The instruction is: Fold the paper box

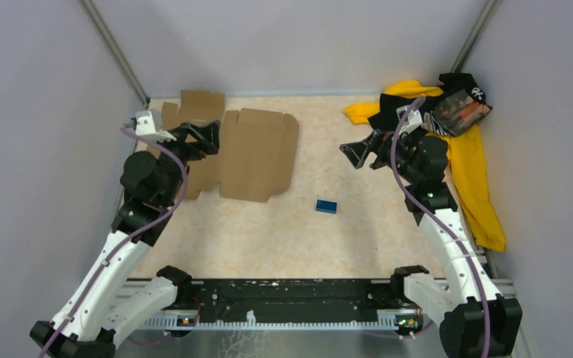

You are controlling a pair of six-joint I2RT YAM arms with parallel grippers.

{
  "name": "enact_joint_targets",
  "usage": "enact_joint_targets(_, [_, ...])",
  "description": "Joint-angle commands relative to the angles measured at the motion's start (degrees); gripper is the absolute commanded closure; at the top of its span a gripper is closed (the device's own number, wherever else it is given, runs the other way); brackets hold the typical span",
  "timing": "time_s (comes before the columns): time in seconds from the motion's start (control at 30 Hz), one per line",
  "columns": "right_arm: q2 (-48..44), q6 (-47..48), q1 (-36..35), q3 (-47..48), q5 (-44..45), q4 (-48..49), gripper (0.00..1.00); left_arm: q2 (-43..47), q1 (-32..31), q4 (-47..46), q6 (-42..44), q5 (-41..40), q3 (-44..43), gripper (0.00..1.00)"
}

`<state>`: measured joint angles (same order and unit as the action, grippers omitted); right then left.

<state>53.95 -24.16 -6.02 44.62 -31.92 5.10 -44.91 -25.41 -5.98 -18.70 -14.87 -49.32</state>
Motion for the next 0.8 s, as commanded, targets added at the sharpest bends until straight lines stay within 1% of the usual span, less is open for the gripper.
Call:
enact_joint_targets(0.0, [-0.3, -2.6, -0.5, 4.4, -3.5, -0.8, 0.01, -6.9, -0.4, 14.4, -5.1, -0.6, -9.0, 0.01])
enact_joint_targets(0.1, [2.4, -5.3, -0.6, 7.7, -2.5, -0.4, 0.01, -11.3, -0.3, 18.6, -5.3, -0.6, -14.6, 0.01])
enact_joint_targets(0.17, [4.9, -10.7, -0.6, 8.8, -4.6, 5.4, 0.01, -13.0, -0.4, 20.4, -4.9, -1.0, -17.1, 0.01])
enact_joint_targets(0.23, [7.5, -19.7, -0.6, 7.2, -8.9, 17.0, 0.01, -13.7, -0.4, 20.9, -4.4, -0.4, -18.8, 0.01])
enact_joint_targets(0.27, [8.9, -28.3, -0.5, 4.8, -7.8, 24.4, 0.01, -14.0, -0.3, 21.2, -4.5, -0.3, -19.8, 0.01])
enact_joint_targets(0.3, [10.7, -36.5, 0.9, 2.5, -9.1, 30.7, 0.01, -14.2, -0.3, 21.5, -4.5, 0.0, -20.5, 0.01])
enact_joint_targets(0.33, [14.2, -43.2, 1.2, 1.3, -11.0, 40.8, 0.01, -14.4, -0.3, 21.5, -4.3, 0.4, -21.0, 0.01])
enact_joint_targets(0.37, [17.7, -45.0, 0.5, 4.0, -13.6, 43.9, 0.01, -14.7, -0.3, 21.7, -4.2, 0.6, -21.4, 0.01])
enact_joint_targets(0.4, [20.3, -43.4, -0.5, 6.9, -14.8, 40.1, 0.01, -15.4, -0.2, 22.1, -4.1, 0.6, -21.9, 0.01])
enact_joint_targets(0.43, [22.0, -38.7, -1.7, 9.7, -13.8, 32.9, 0.01, -16.0, 0.0, 22.7, -4.0, 1.1, -22.4, 0.01])
enact_joint_targets(0.5, [23.9, -26.8, -4.9, 13.5, -7.4, 21.4, 0.01, -18.1, 0.9, 24.1, -3.6, 3.1, -23.3, 0.01])
enact_joint_targets(0.53, [25.4, -23.0, -6.0, 15.4, -4.3, 17.1, 0.01, -19.5, 1.6, 25.2, -3.7, 4.2, -23.9, 0.01])
enact_joint_targets(0.57, [28.0, -19.7, -6.6, 17.8, -4.2, 13.8, 0.01, -21.2, 2.6, 26.3, -3.7, 6.5, -24.6, 0.01])
enact_joint_targets(0.6, [31.4, -17.1, -7.0, 21.0, -6.5, 9.8, 0.01, -23.6, 3.7, 27.6, -3.5, 8.5, -25.2, 0.01])
enact_joint_targets(0.63, [34.3, -14.5, -7.5, 23.5, -6.6, 6.6, 0.01, -25.2, 4.5, 28.7, -3.3, 9.1, -25.8, 0.01])
enact_joint_targets(0.67, [36.5, -12.2, -8.1, 24.9, -4.7, 4.3, 0.01, -26.6, 4.8, 29.5, -3.0, 8.4, -26.1, 0.01])
enact_joint_targets(0.73, [39.4, -8.9, -9.0, 25.2, -1.2, 3.1, 0.03, -28.1, 5.0, 30.2, -2.8, 6.1, -25.8, 0.01])
enact_joint_targets(0.77, [40.8, -8.7, -9.1, 24.6, -0.6, 3.7, 0.05, -28.5, 5.0, 29.9, -2.2, 6.3, -25.0, 0.01])
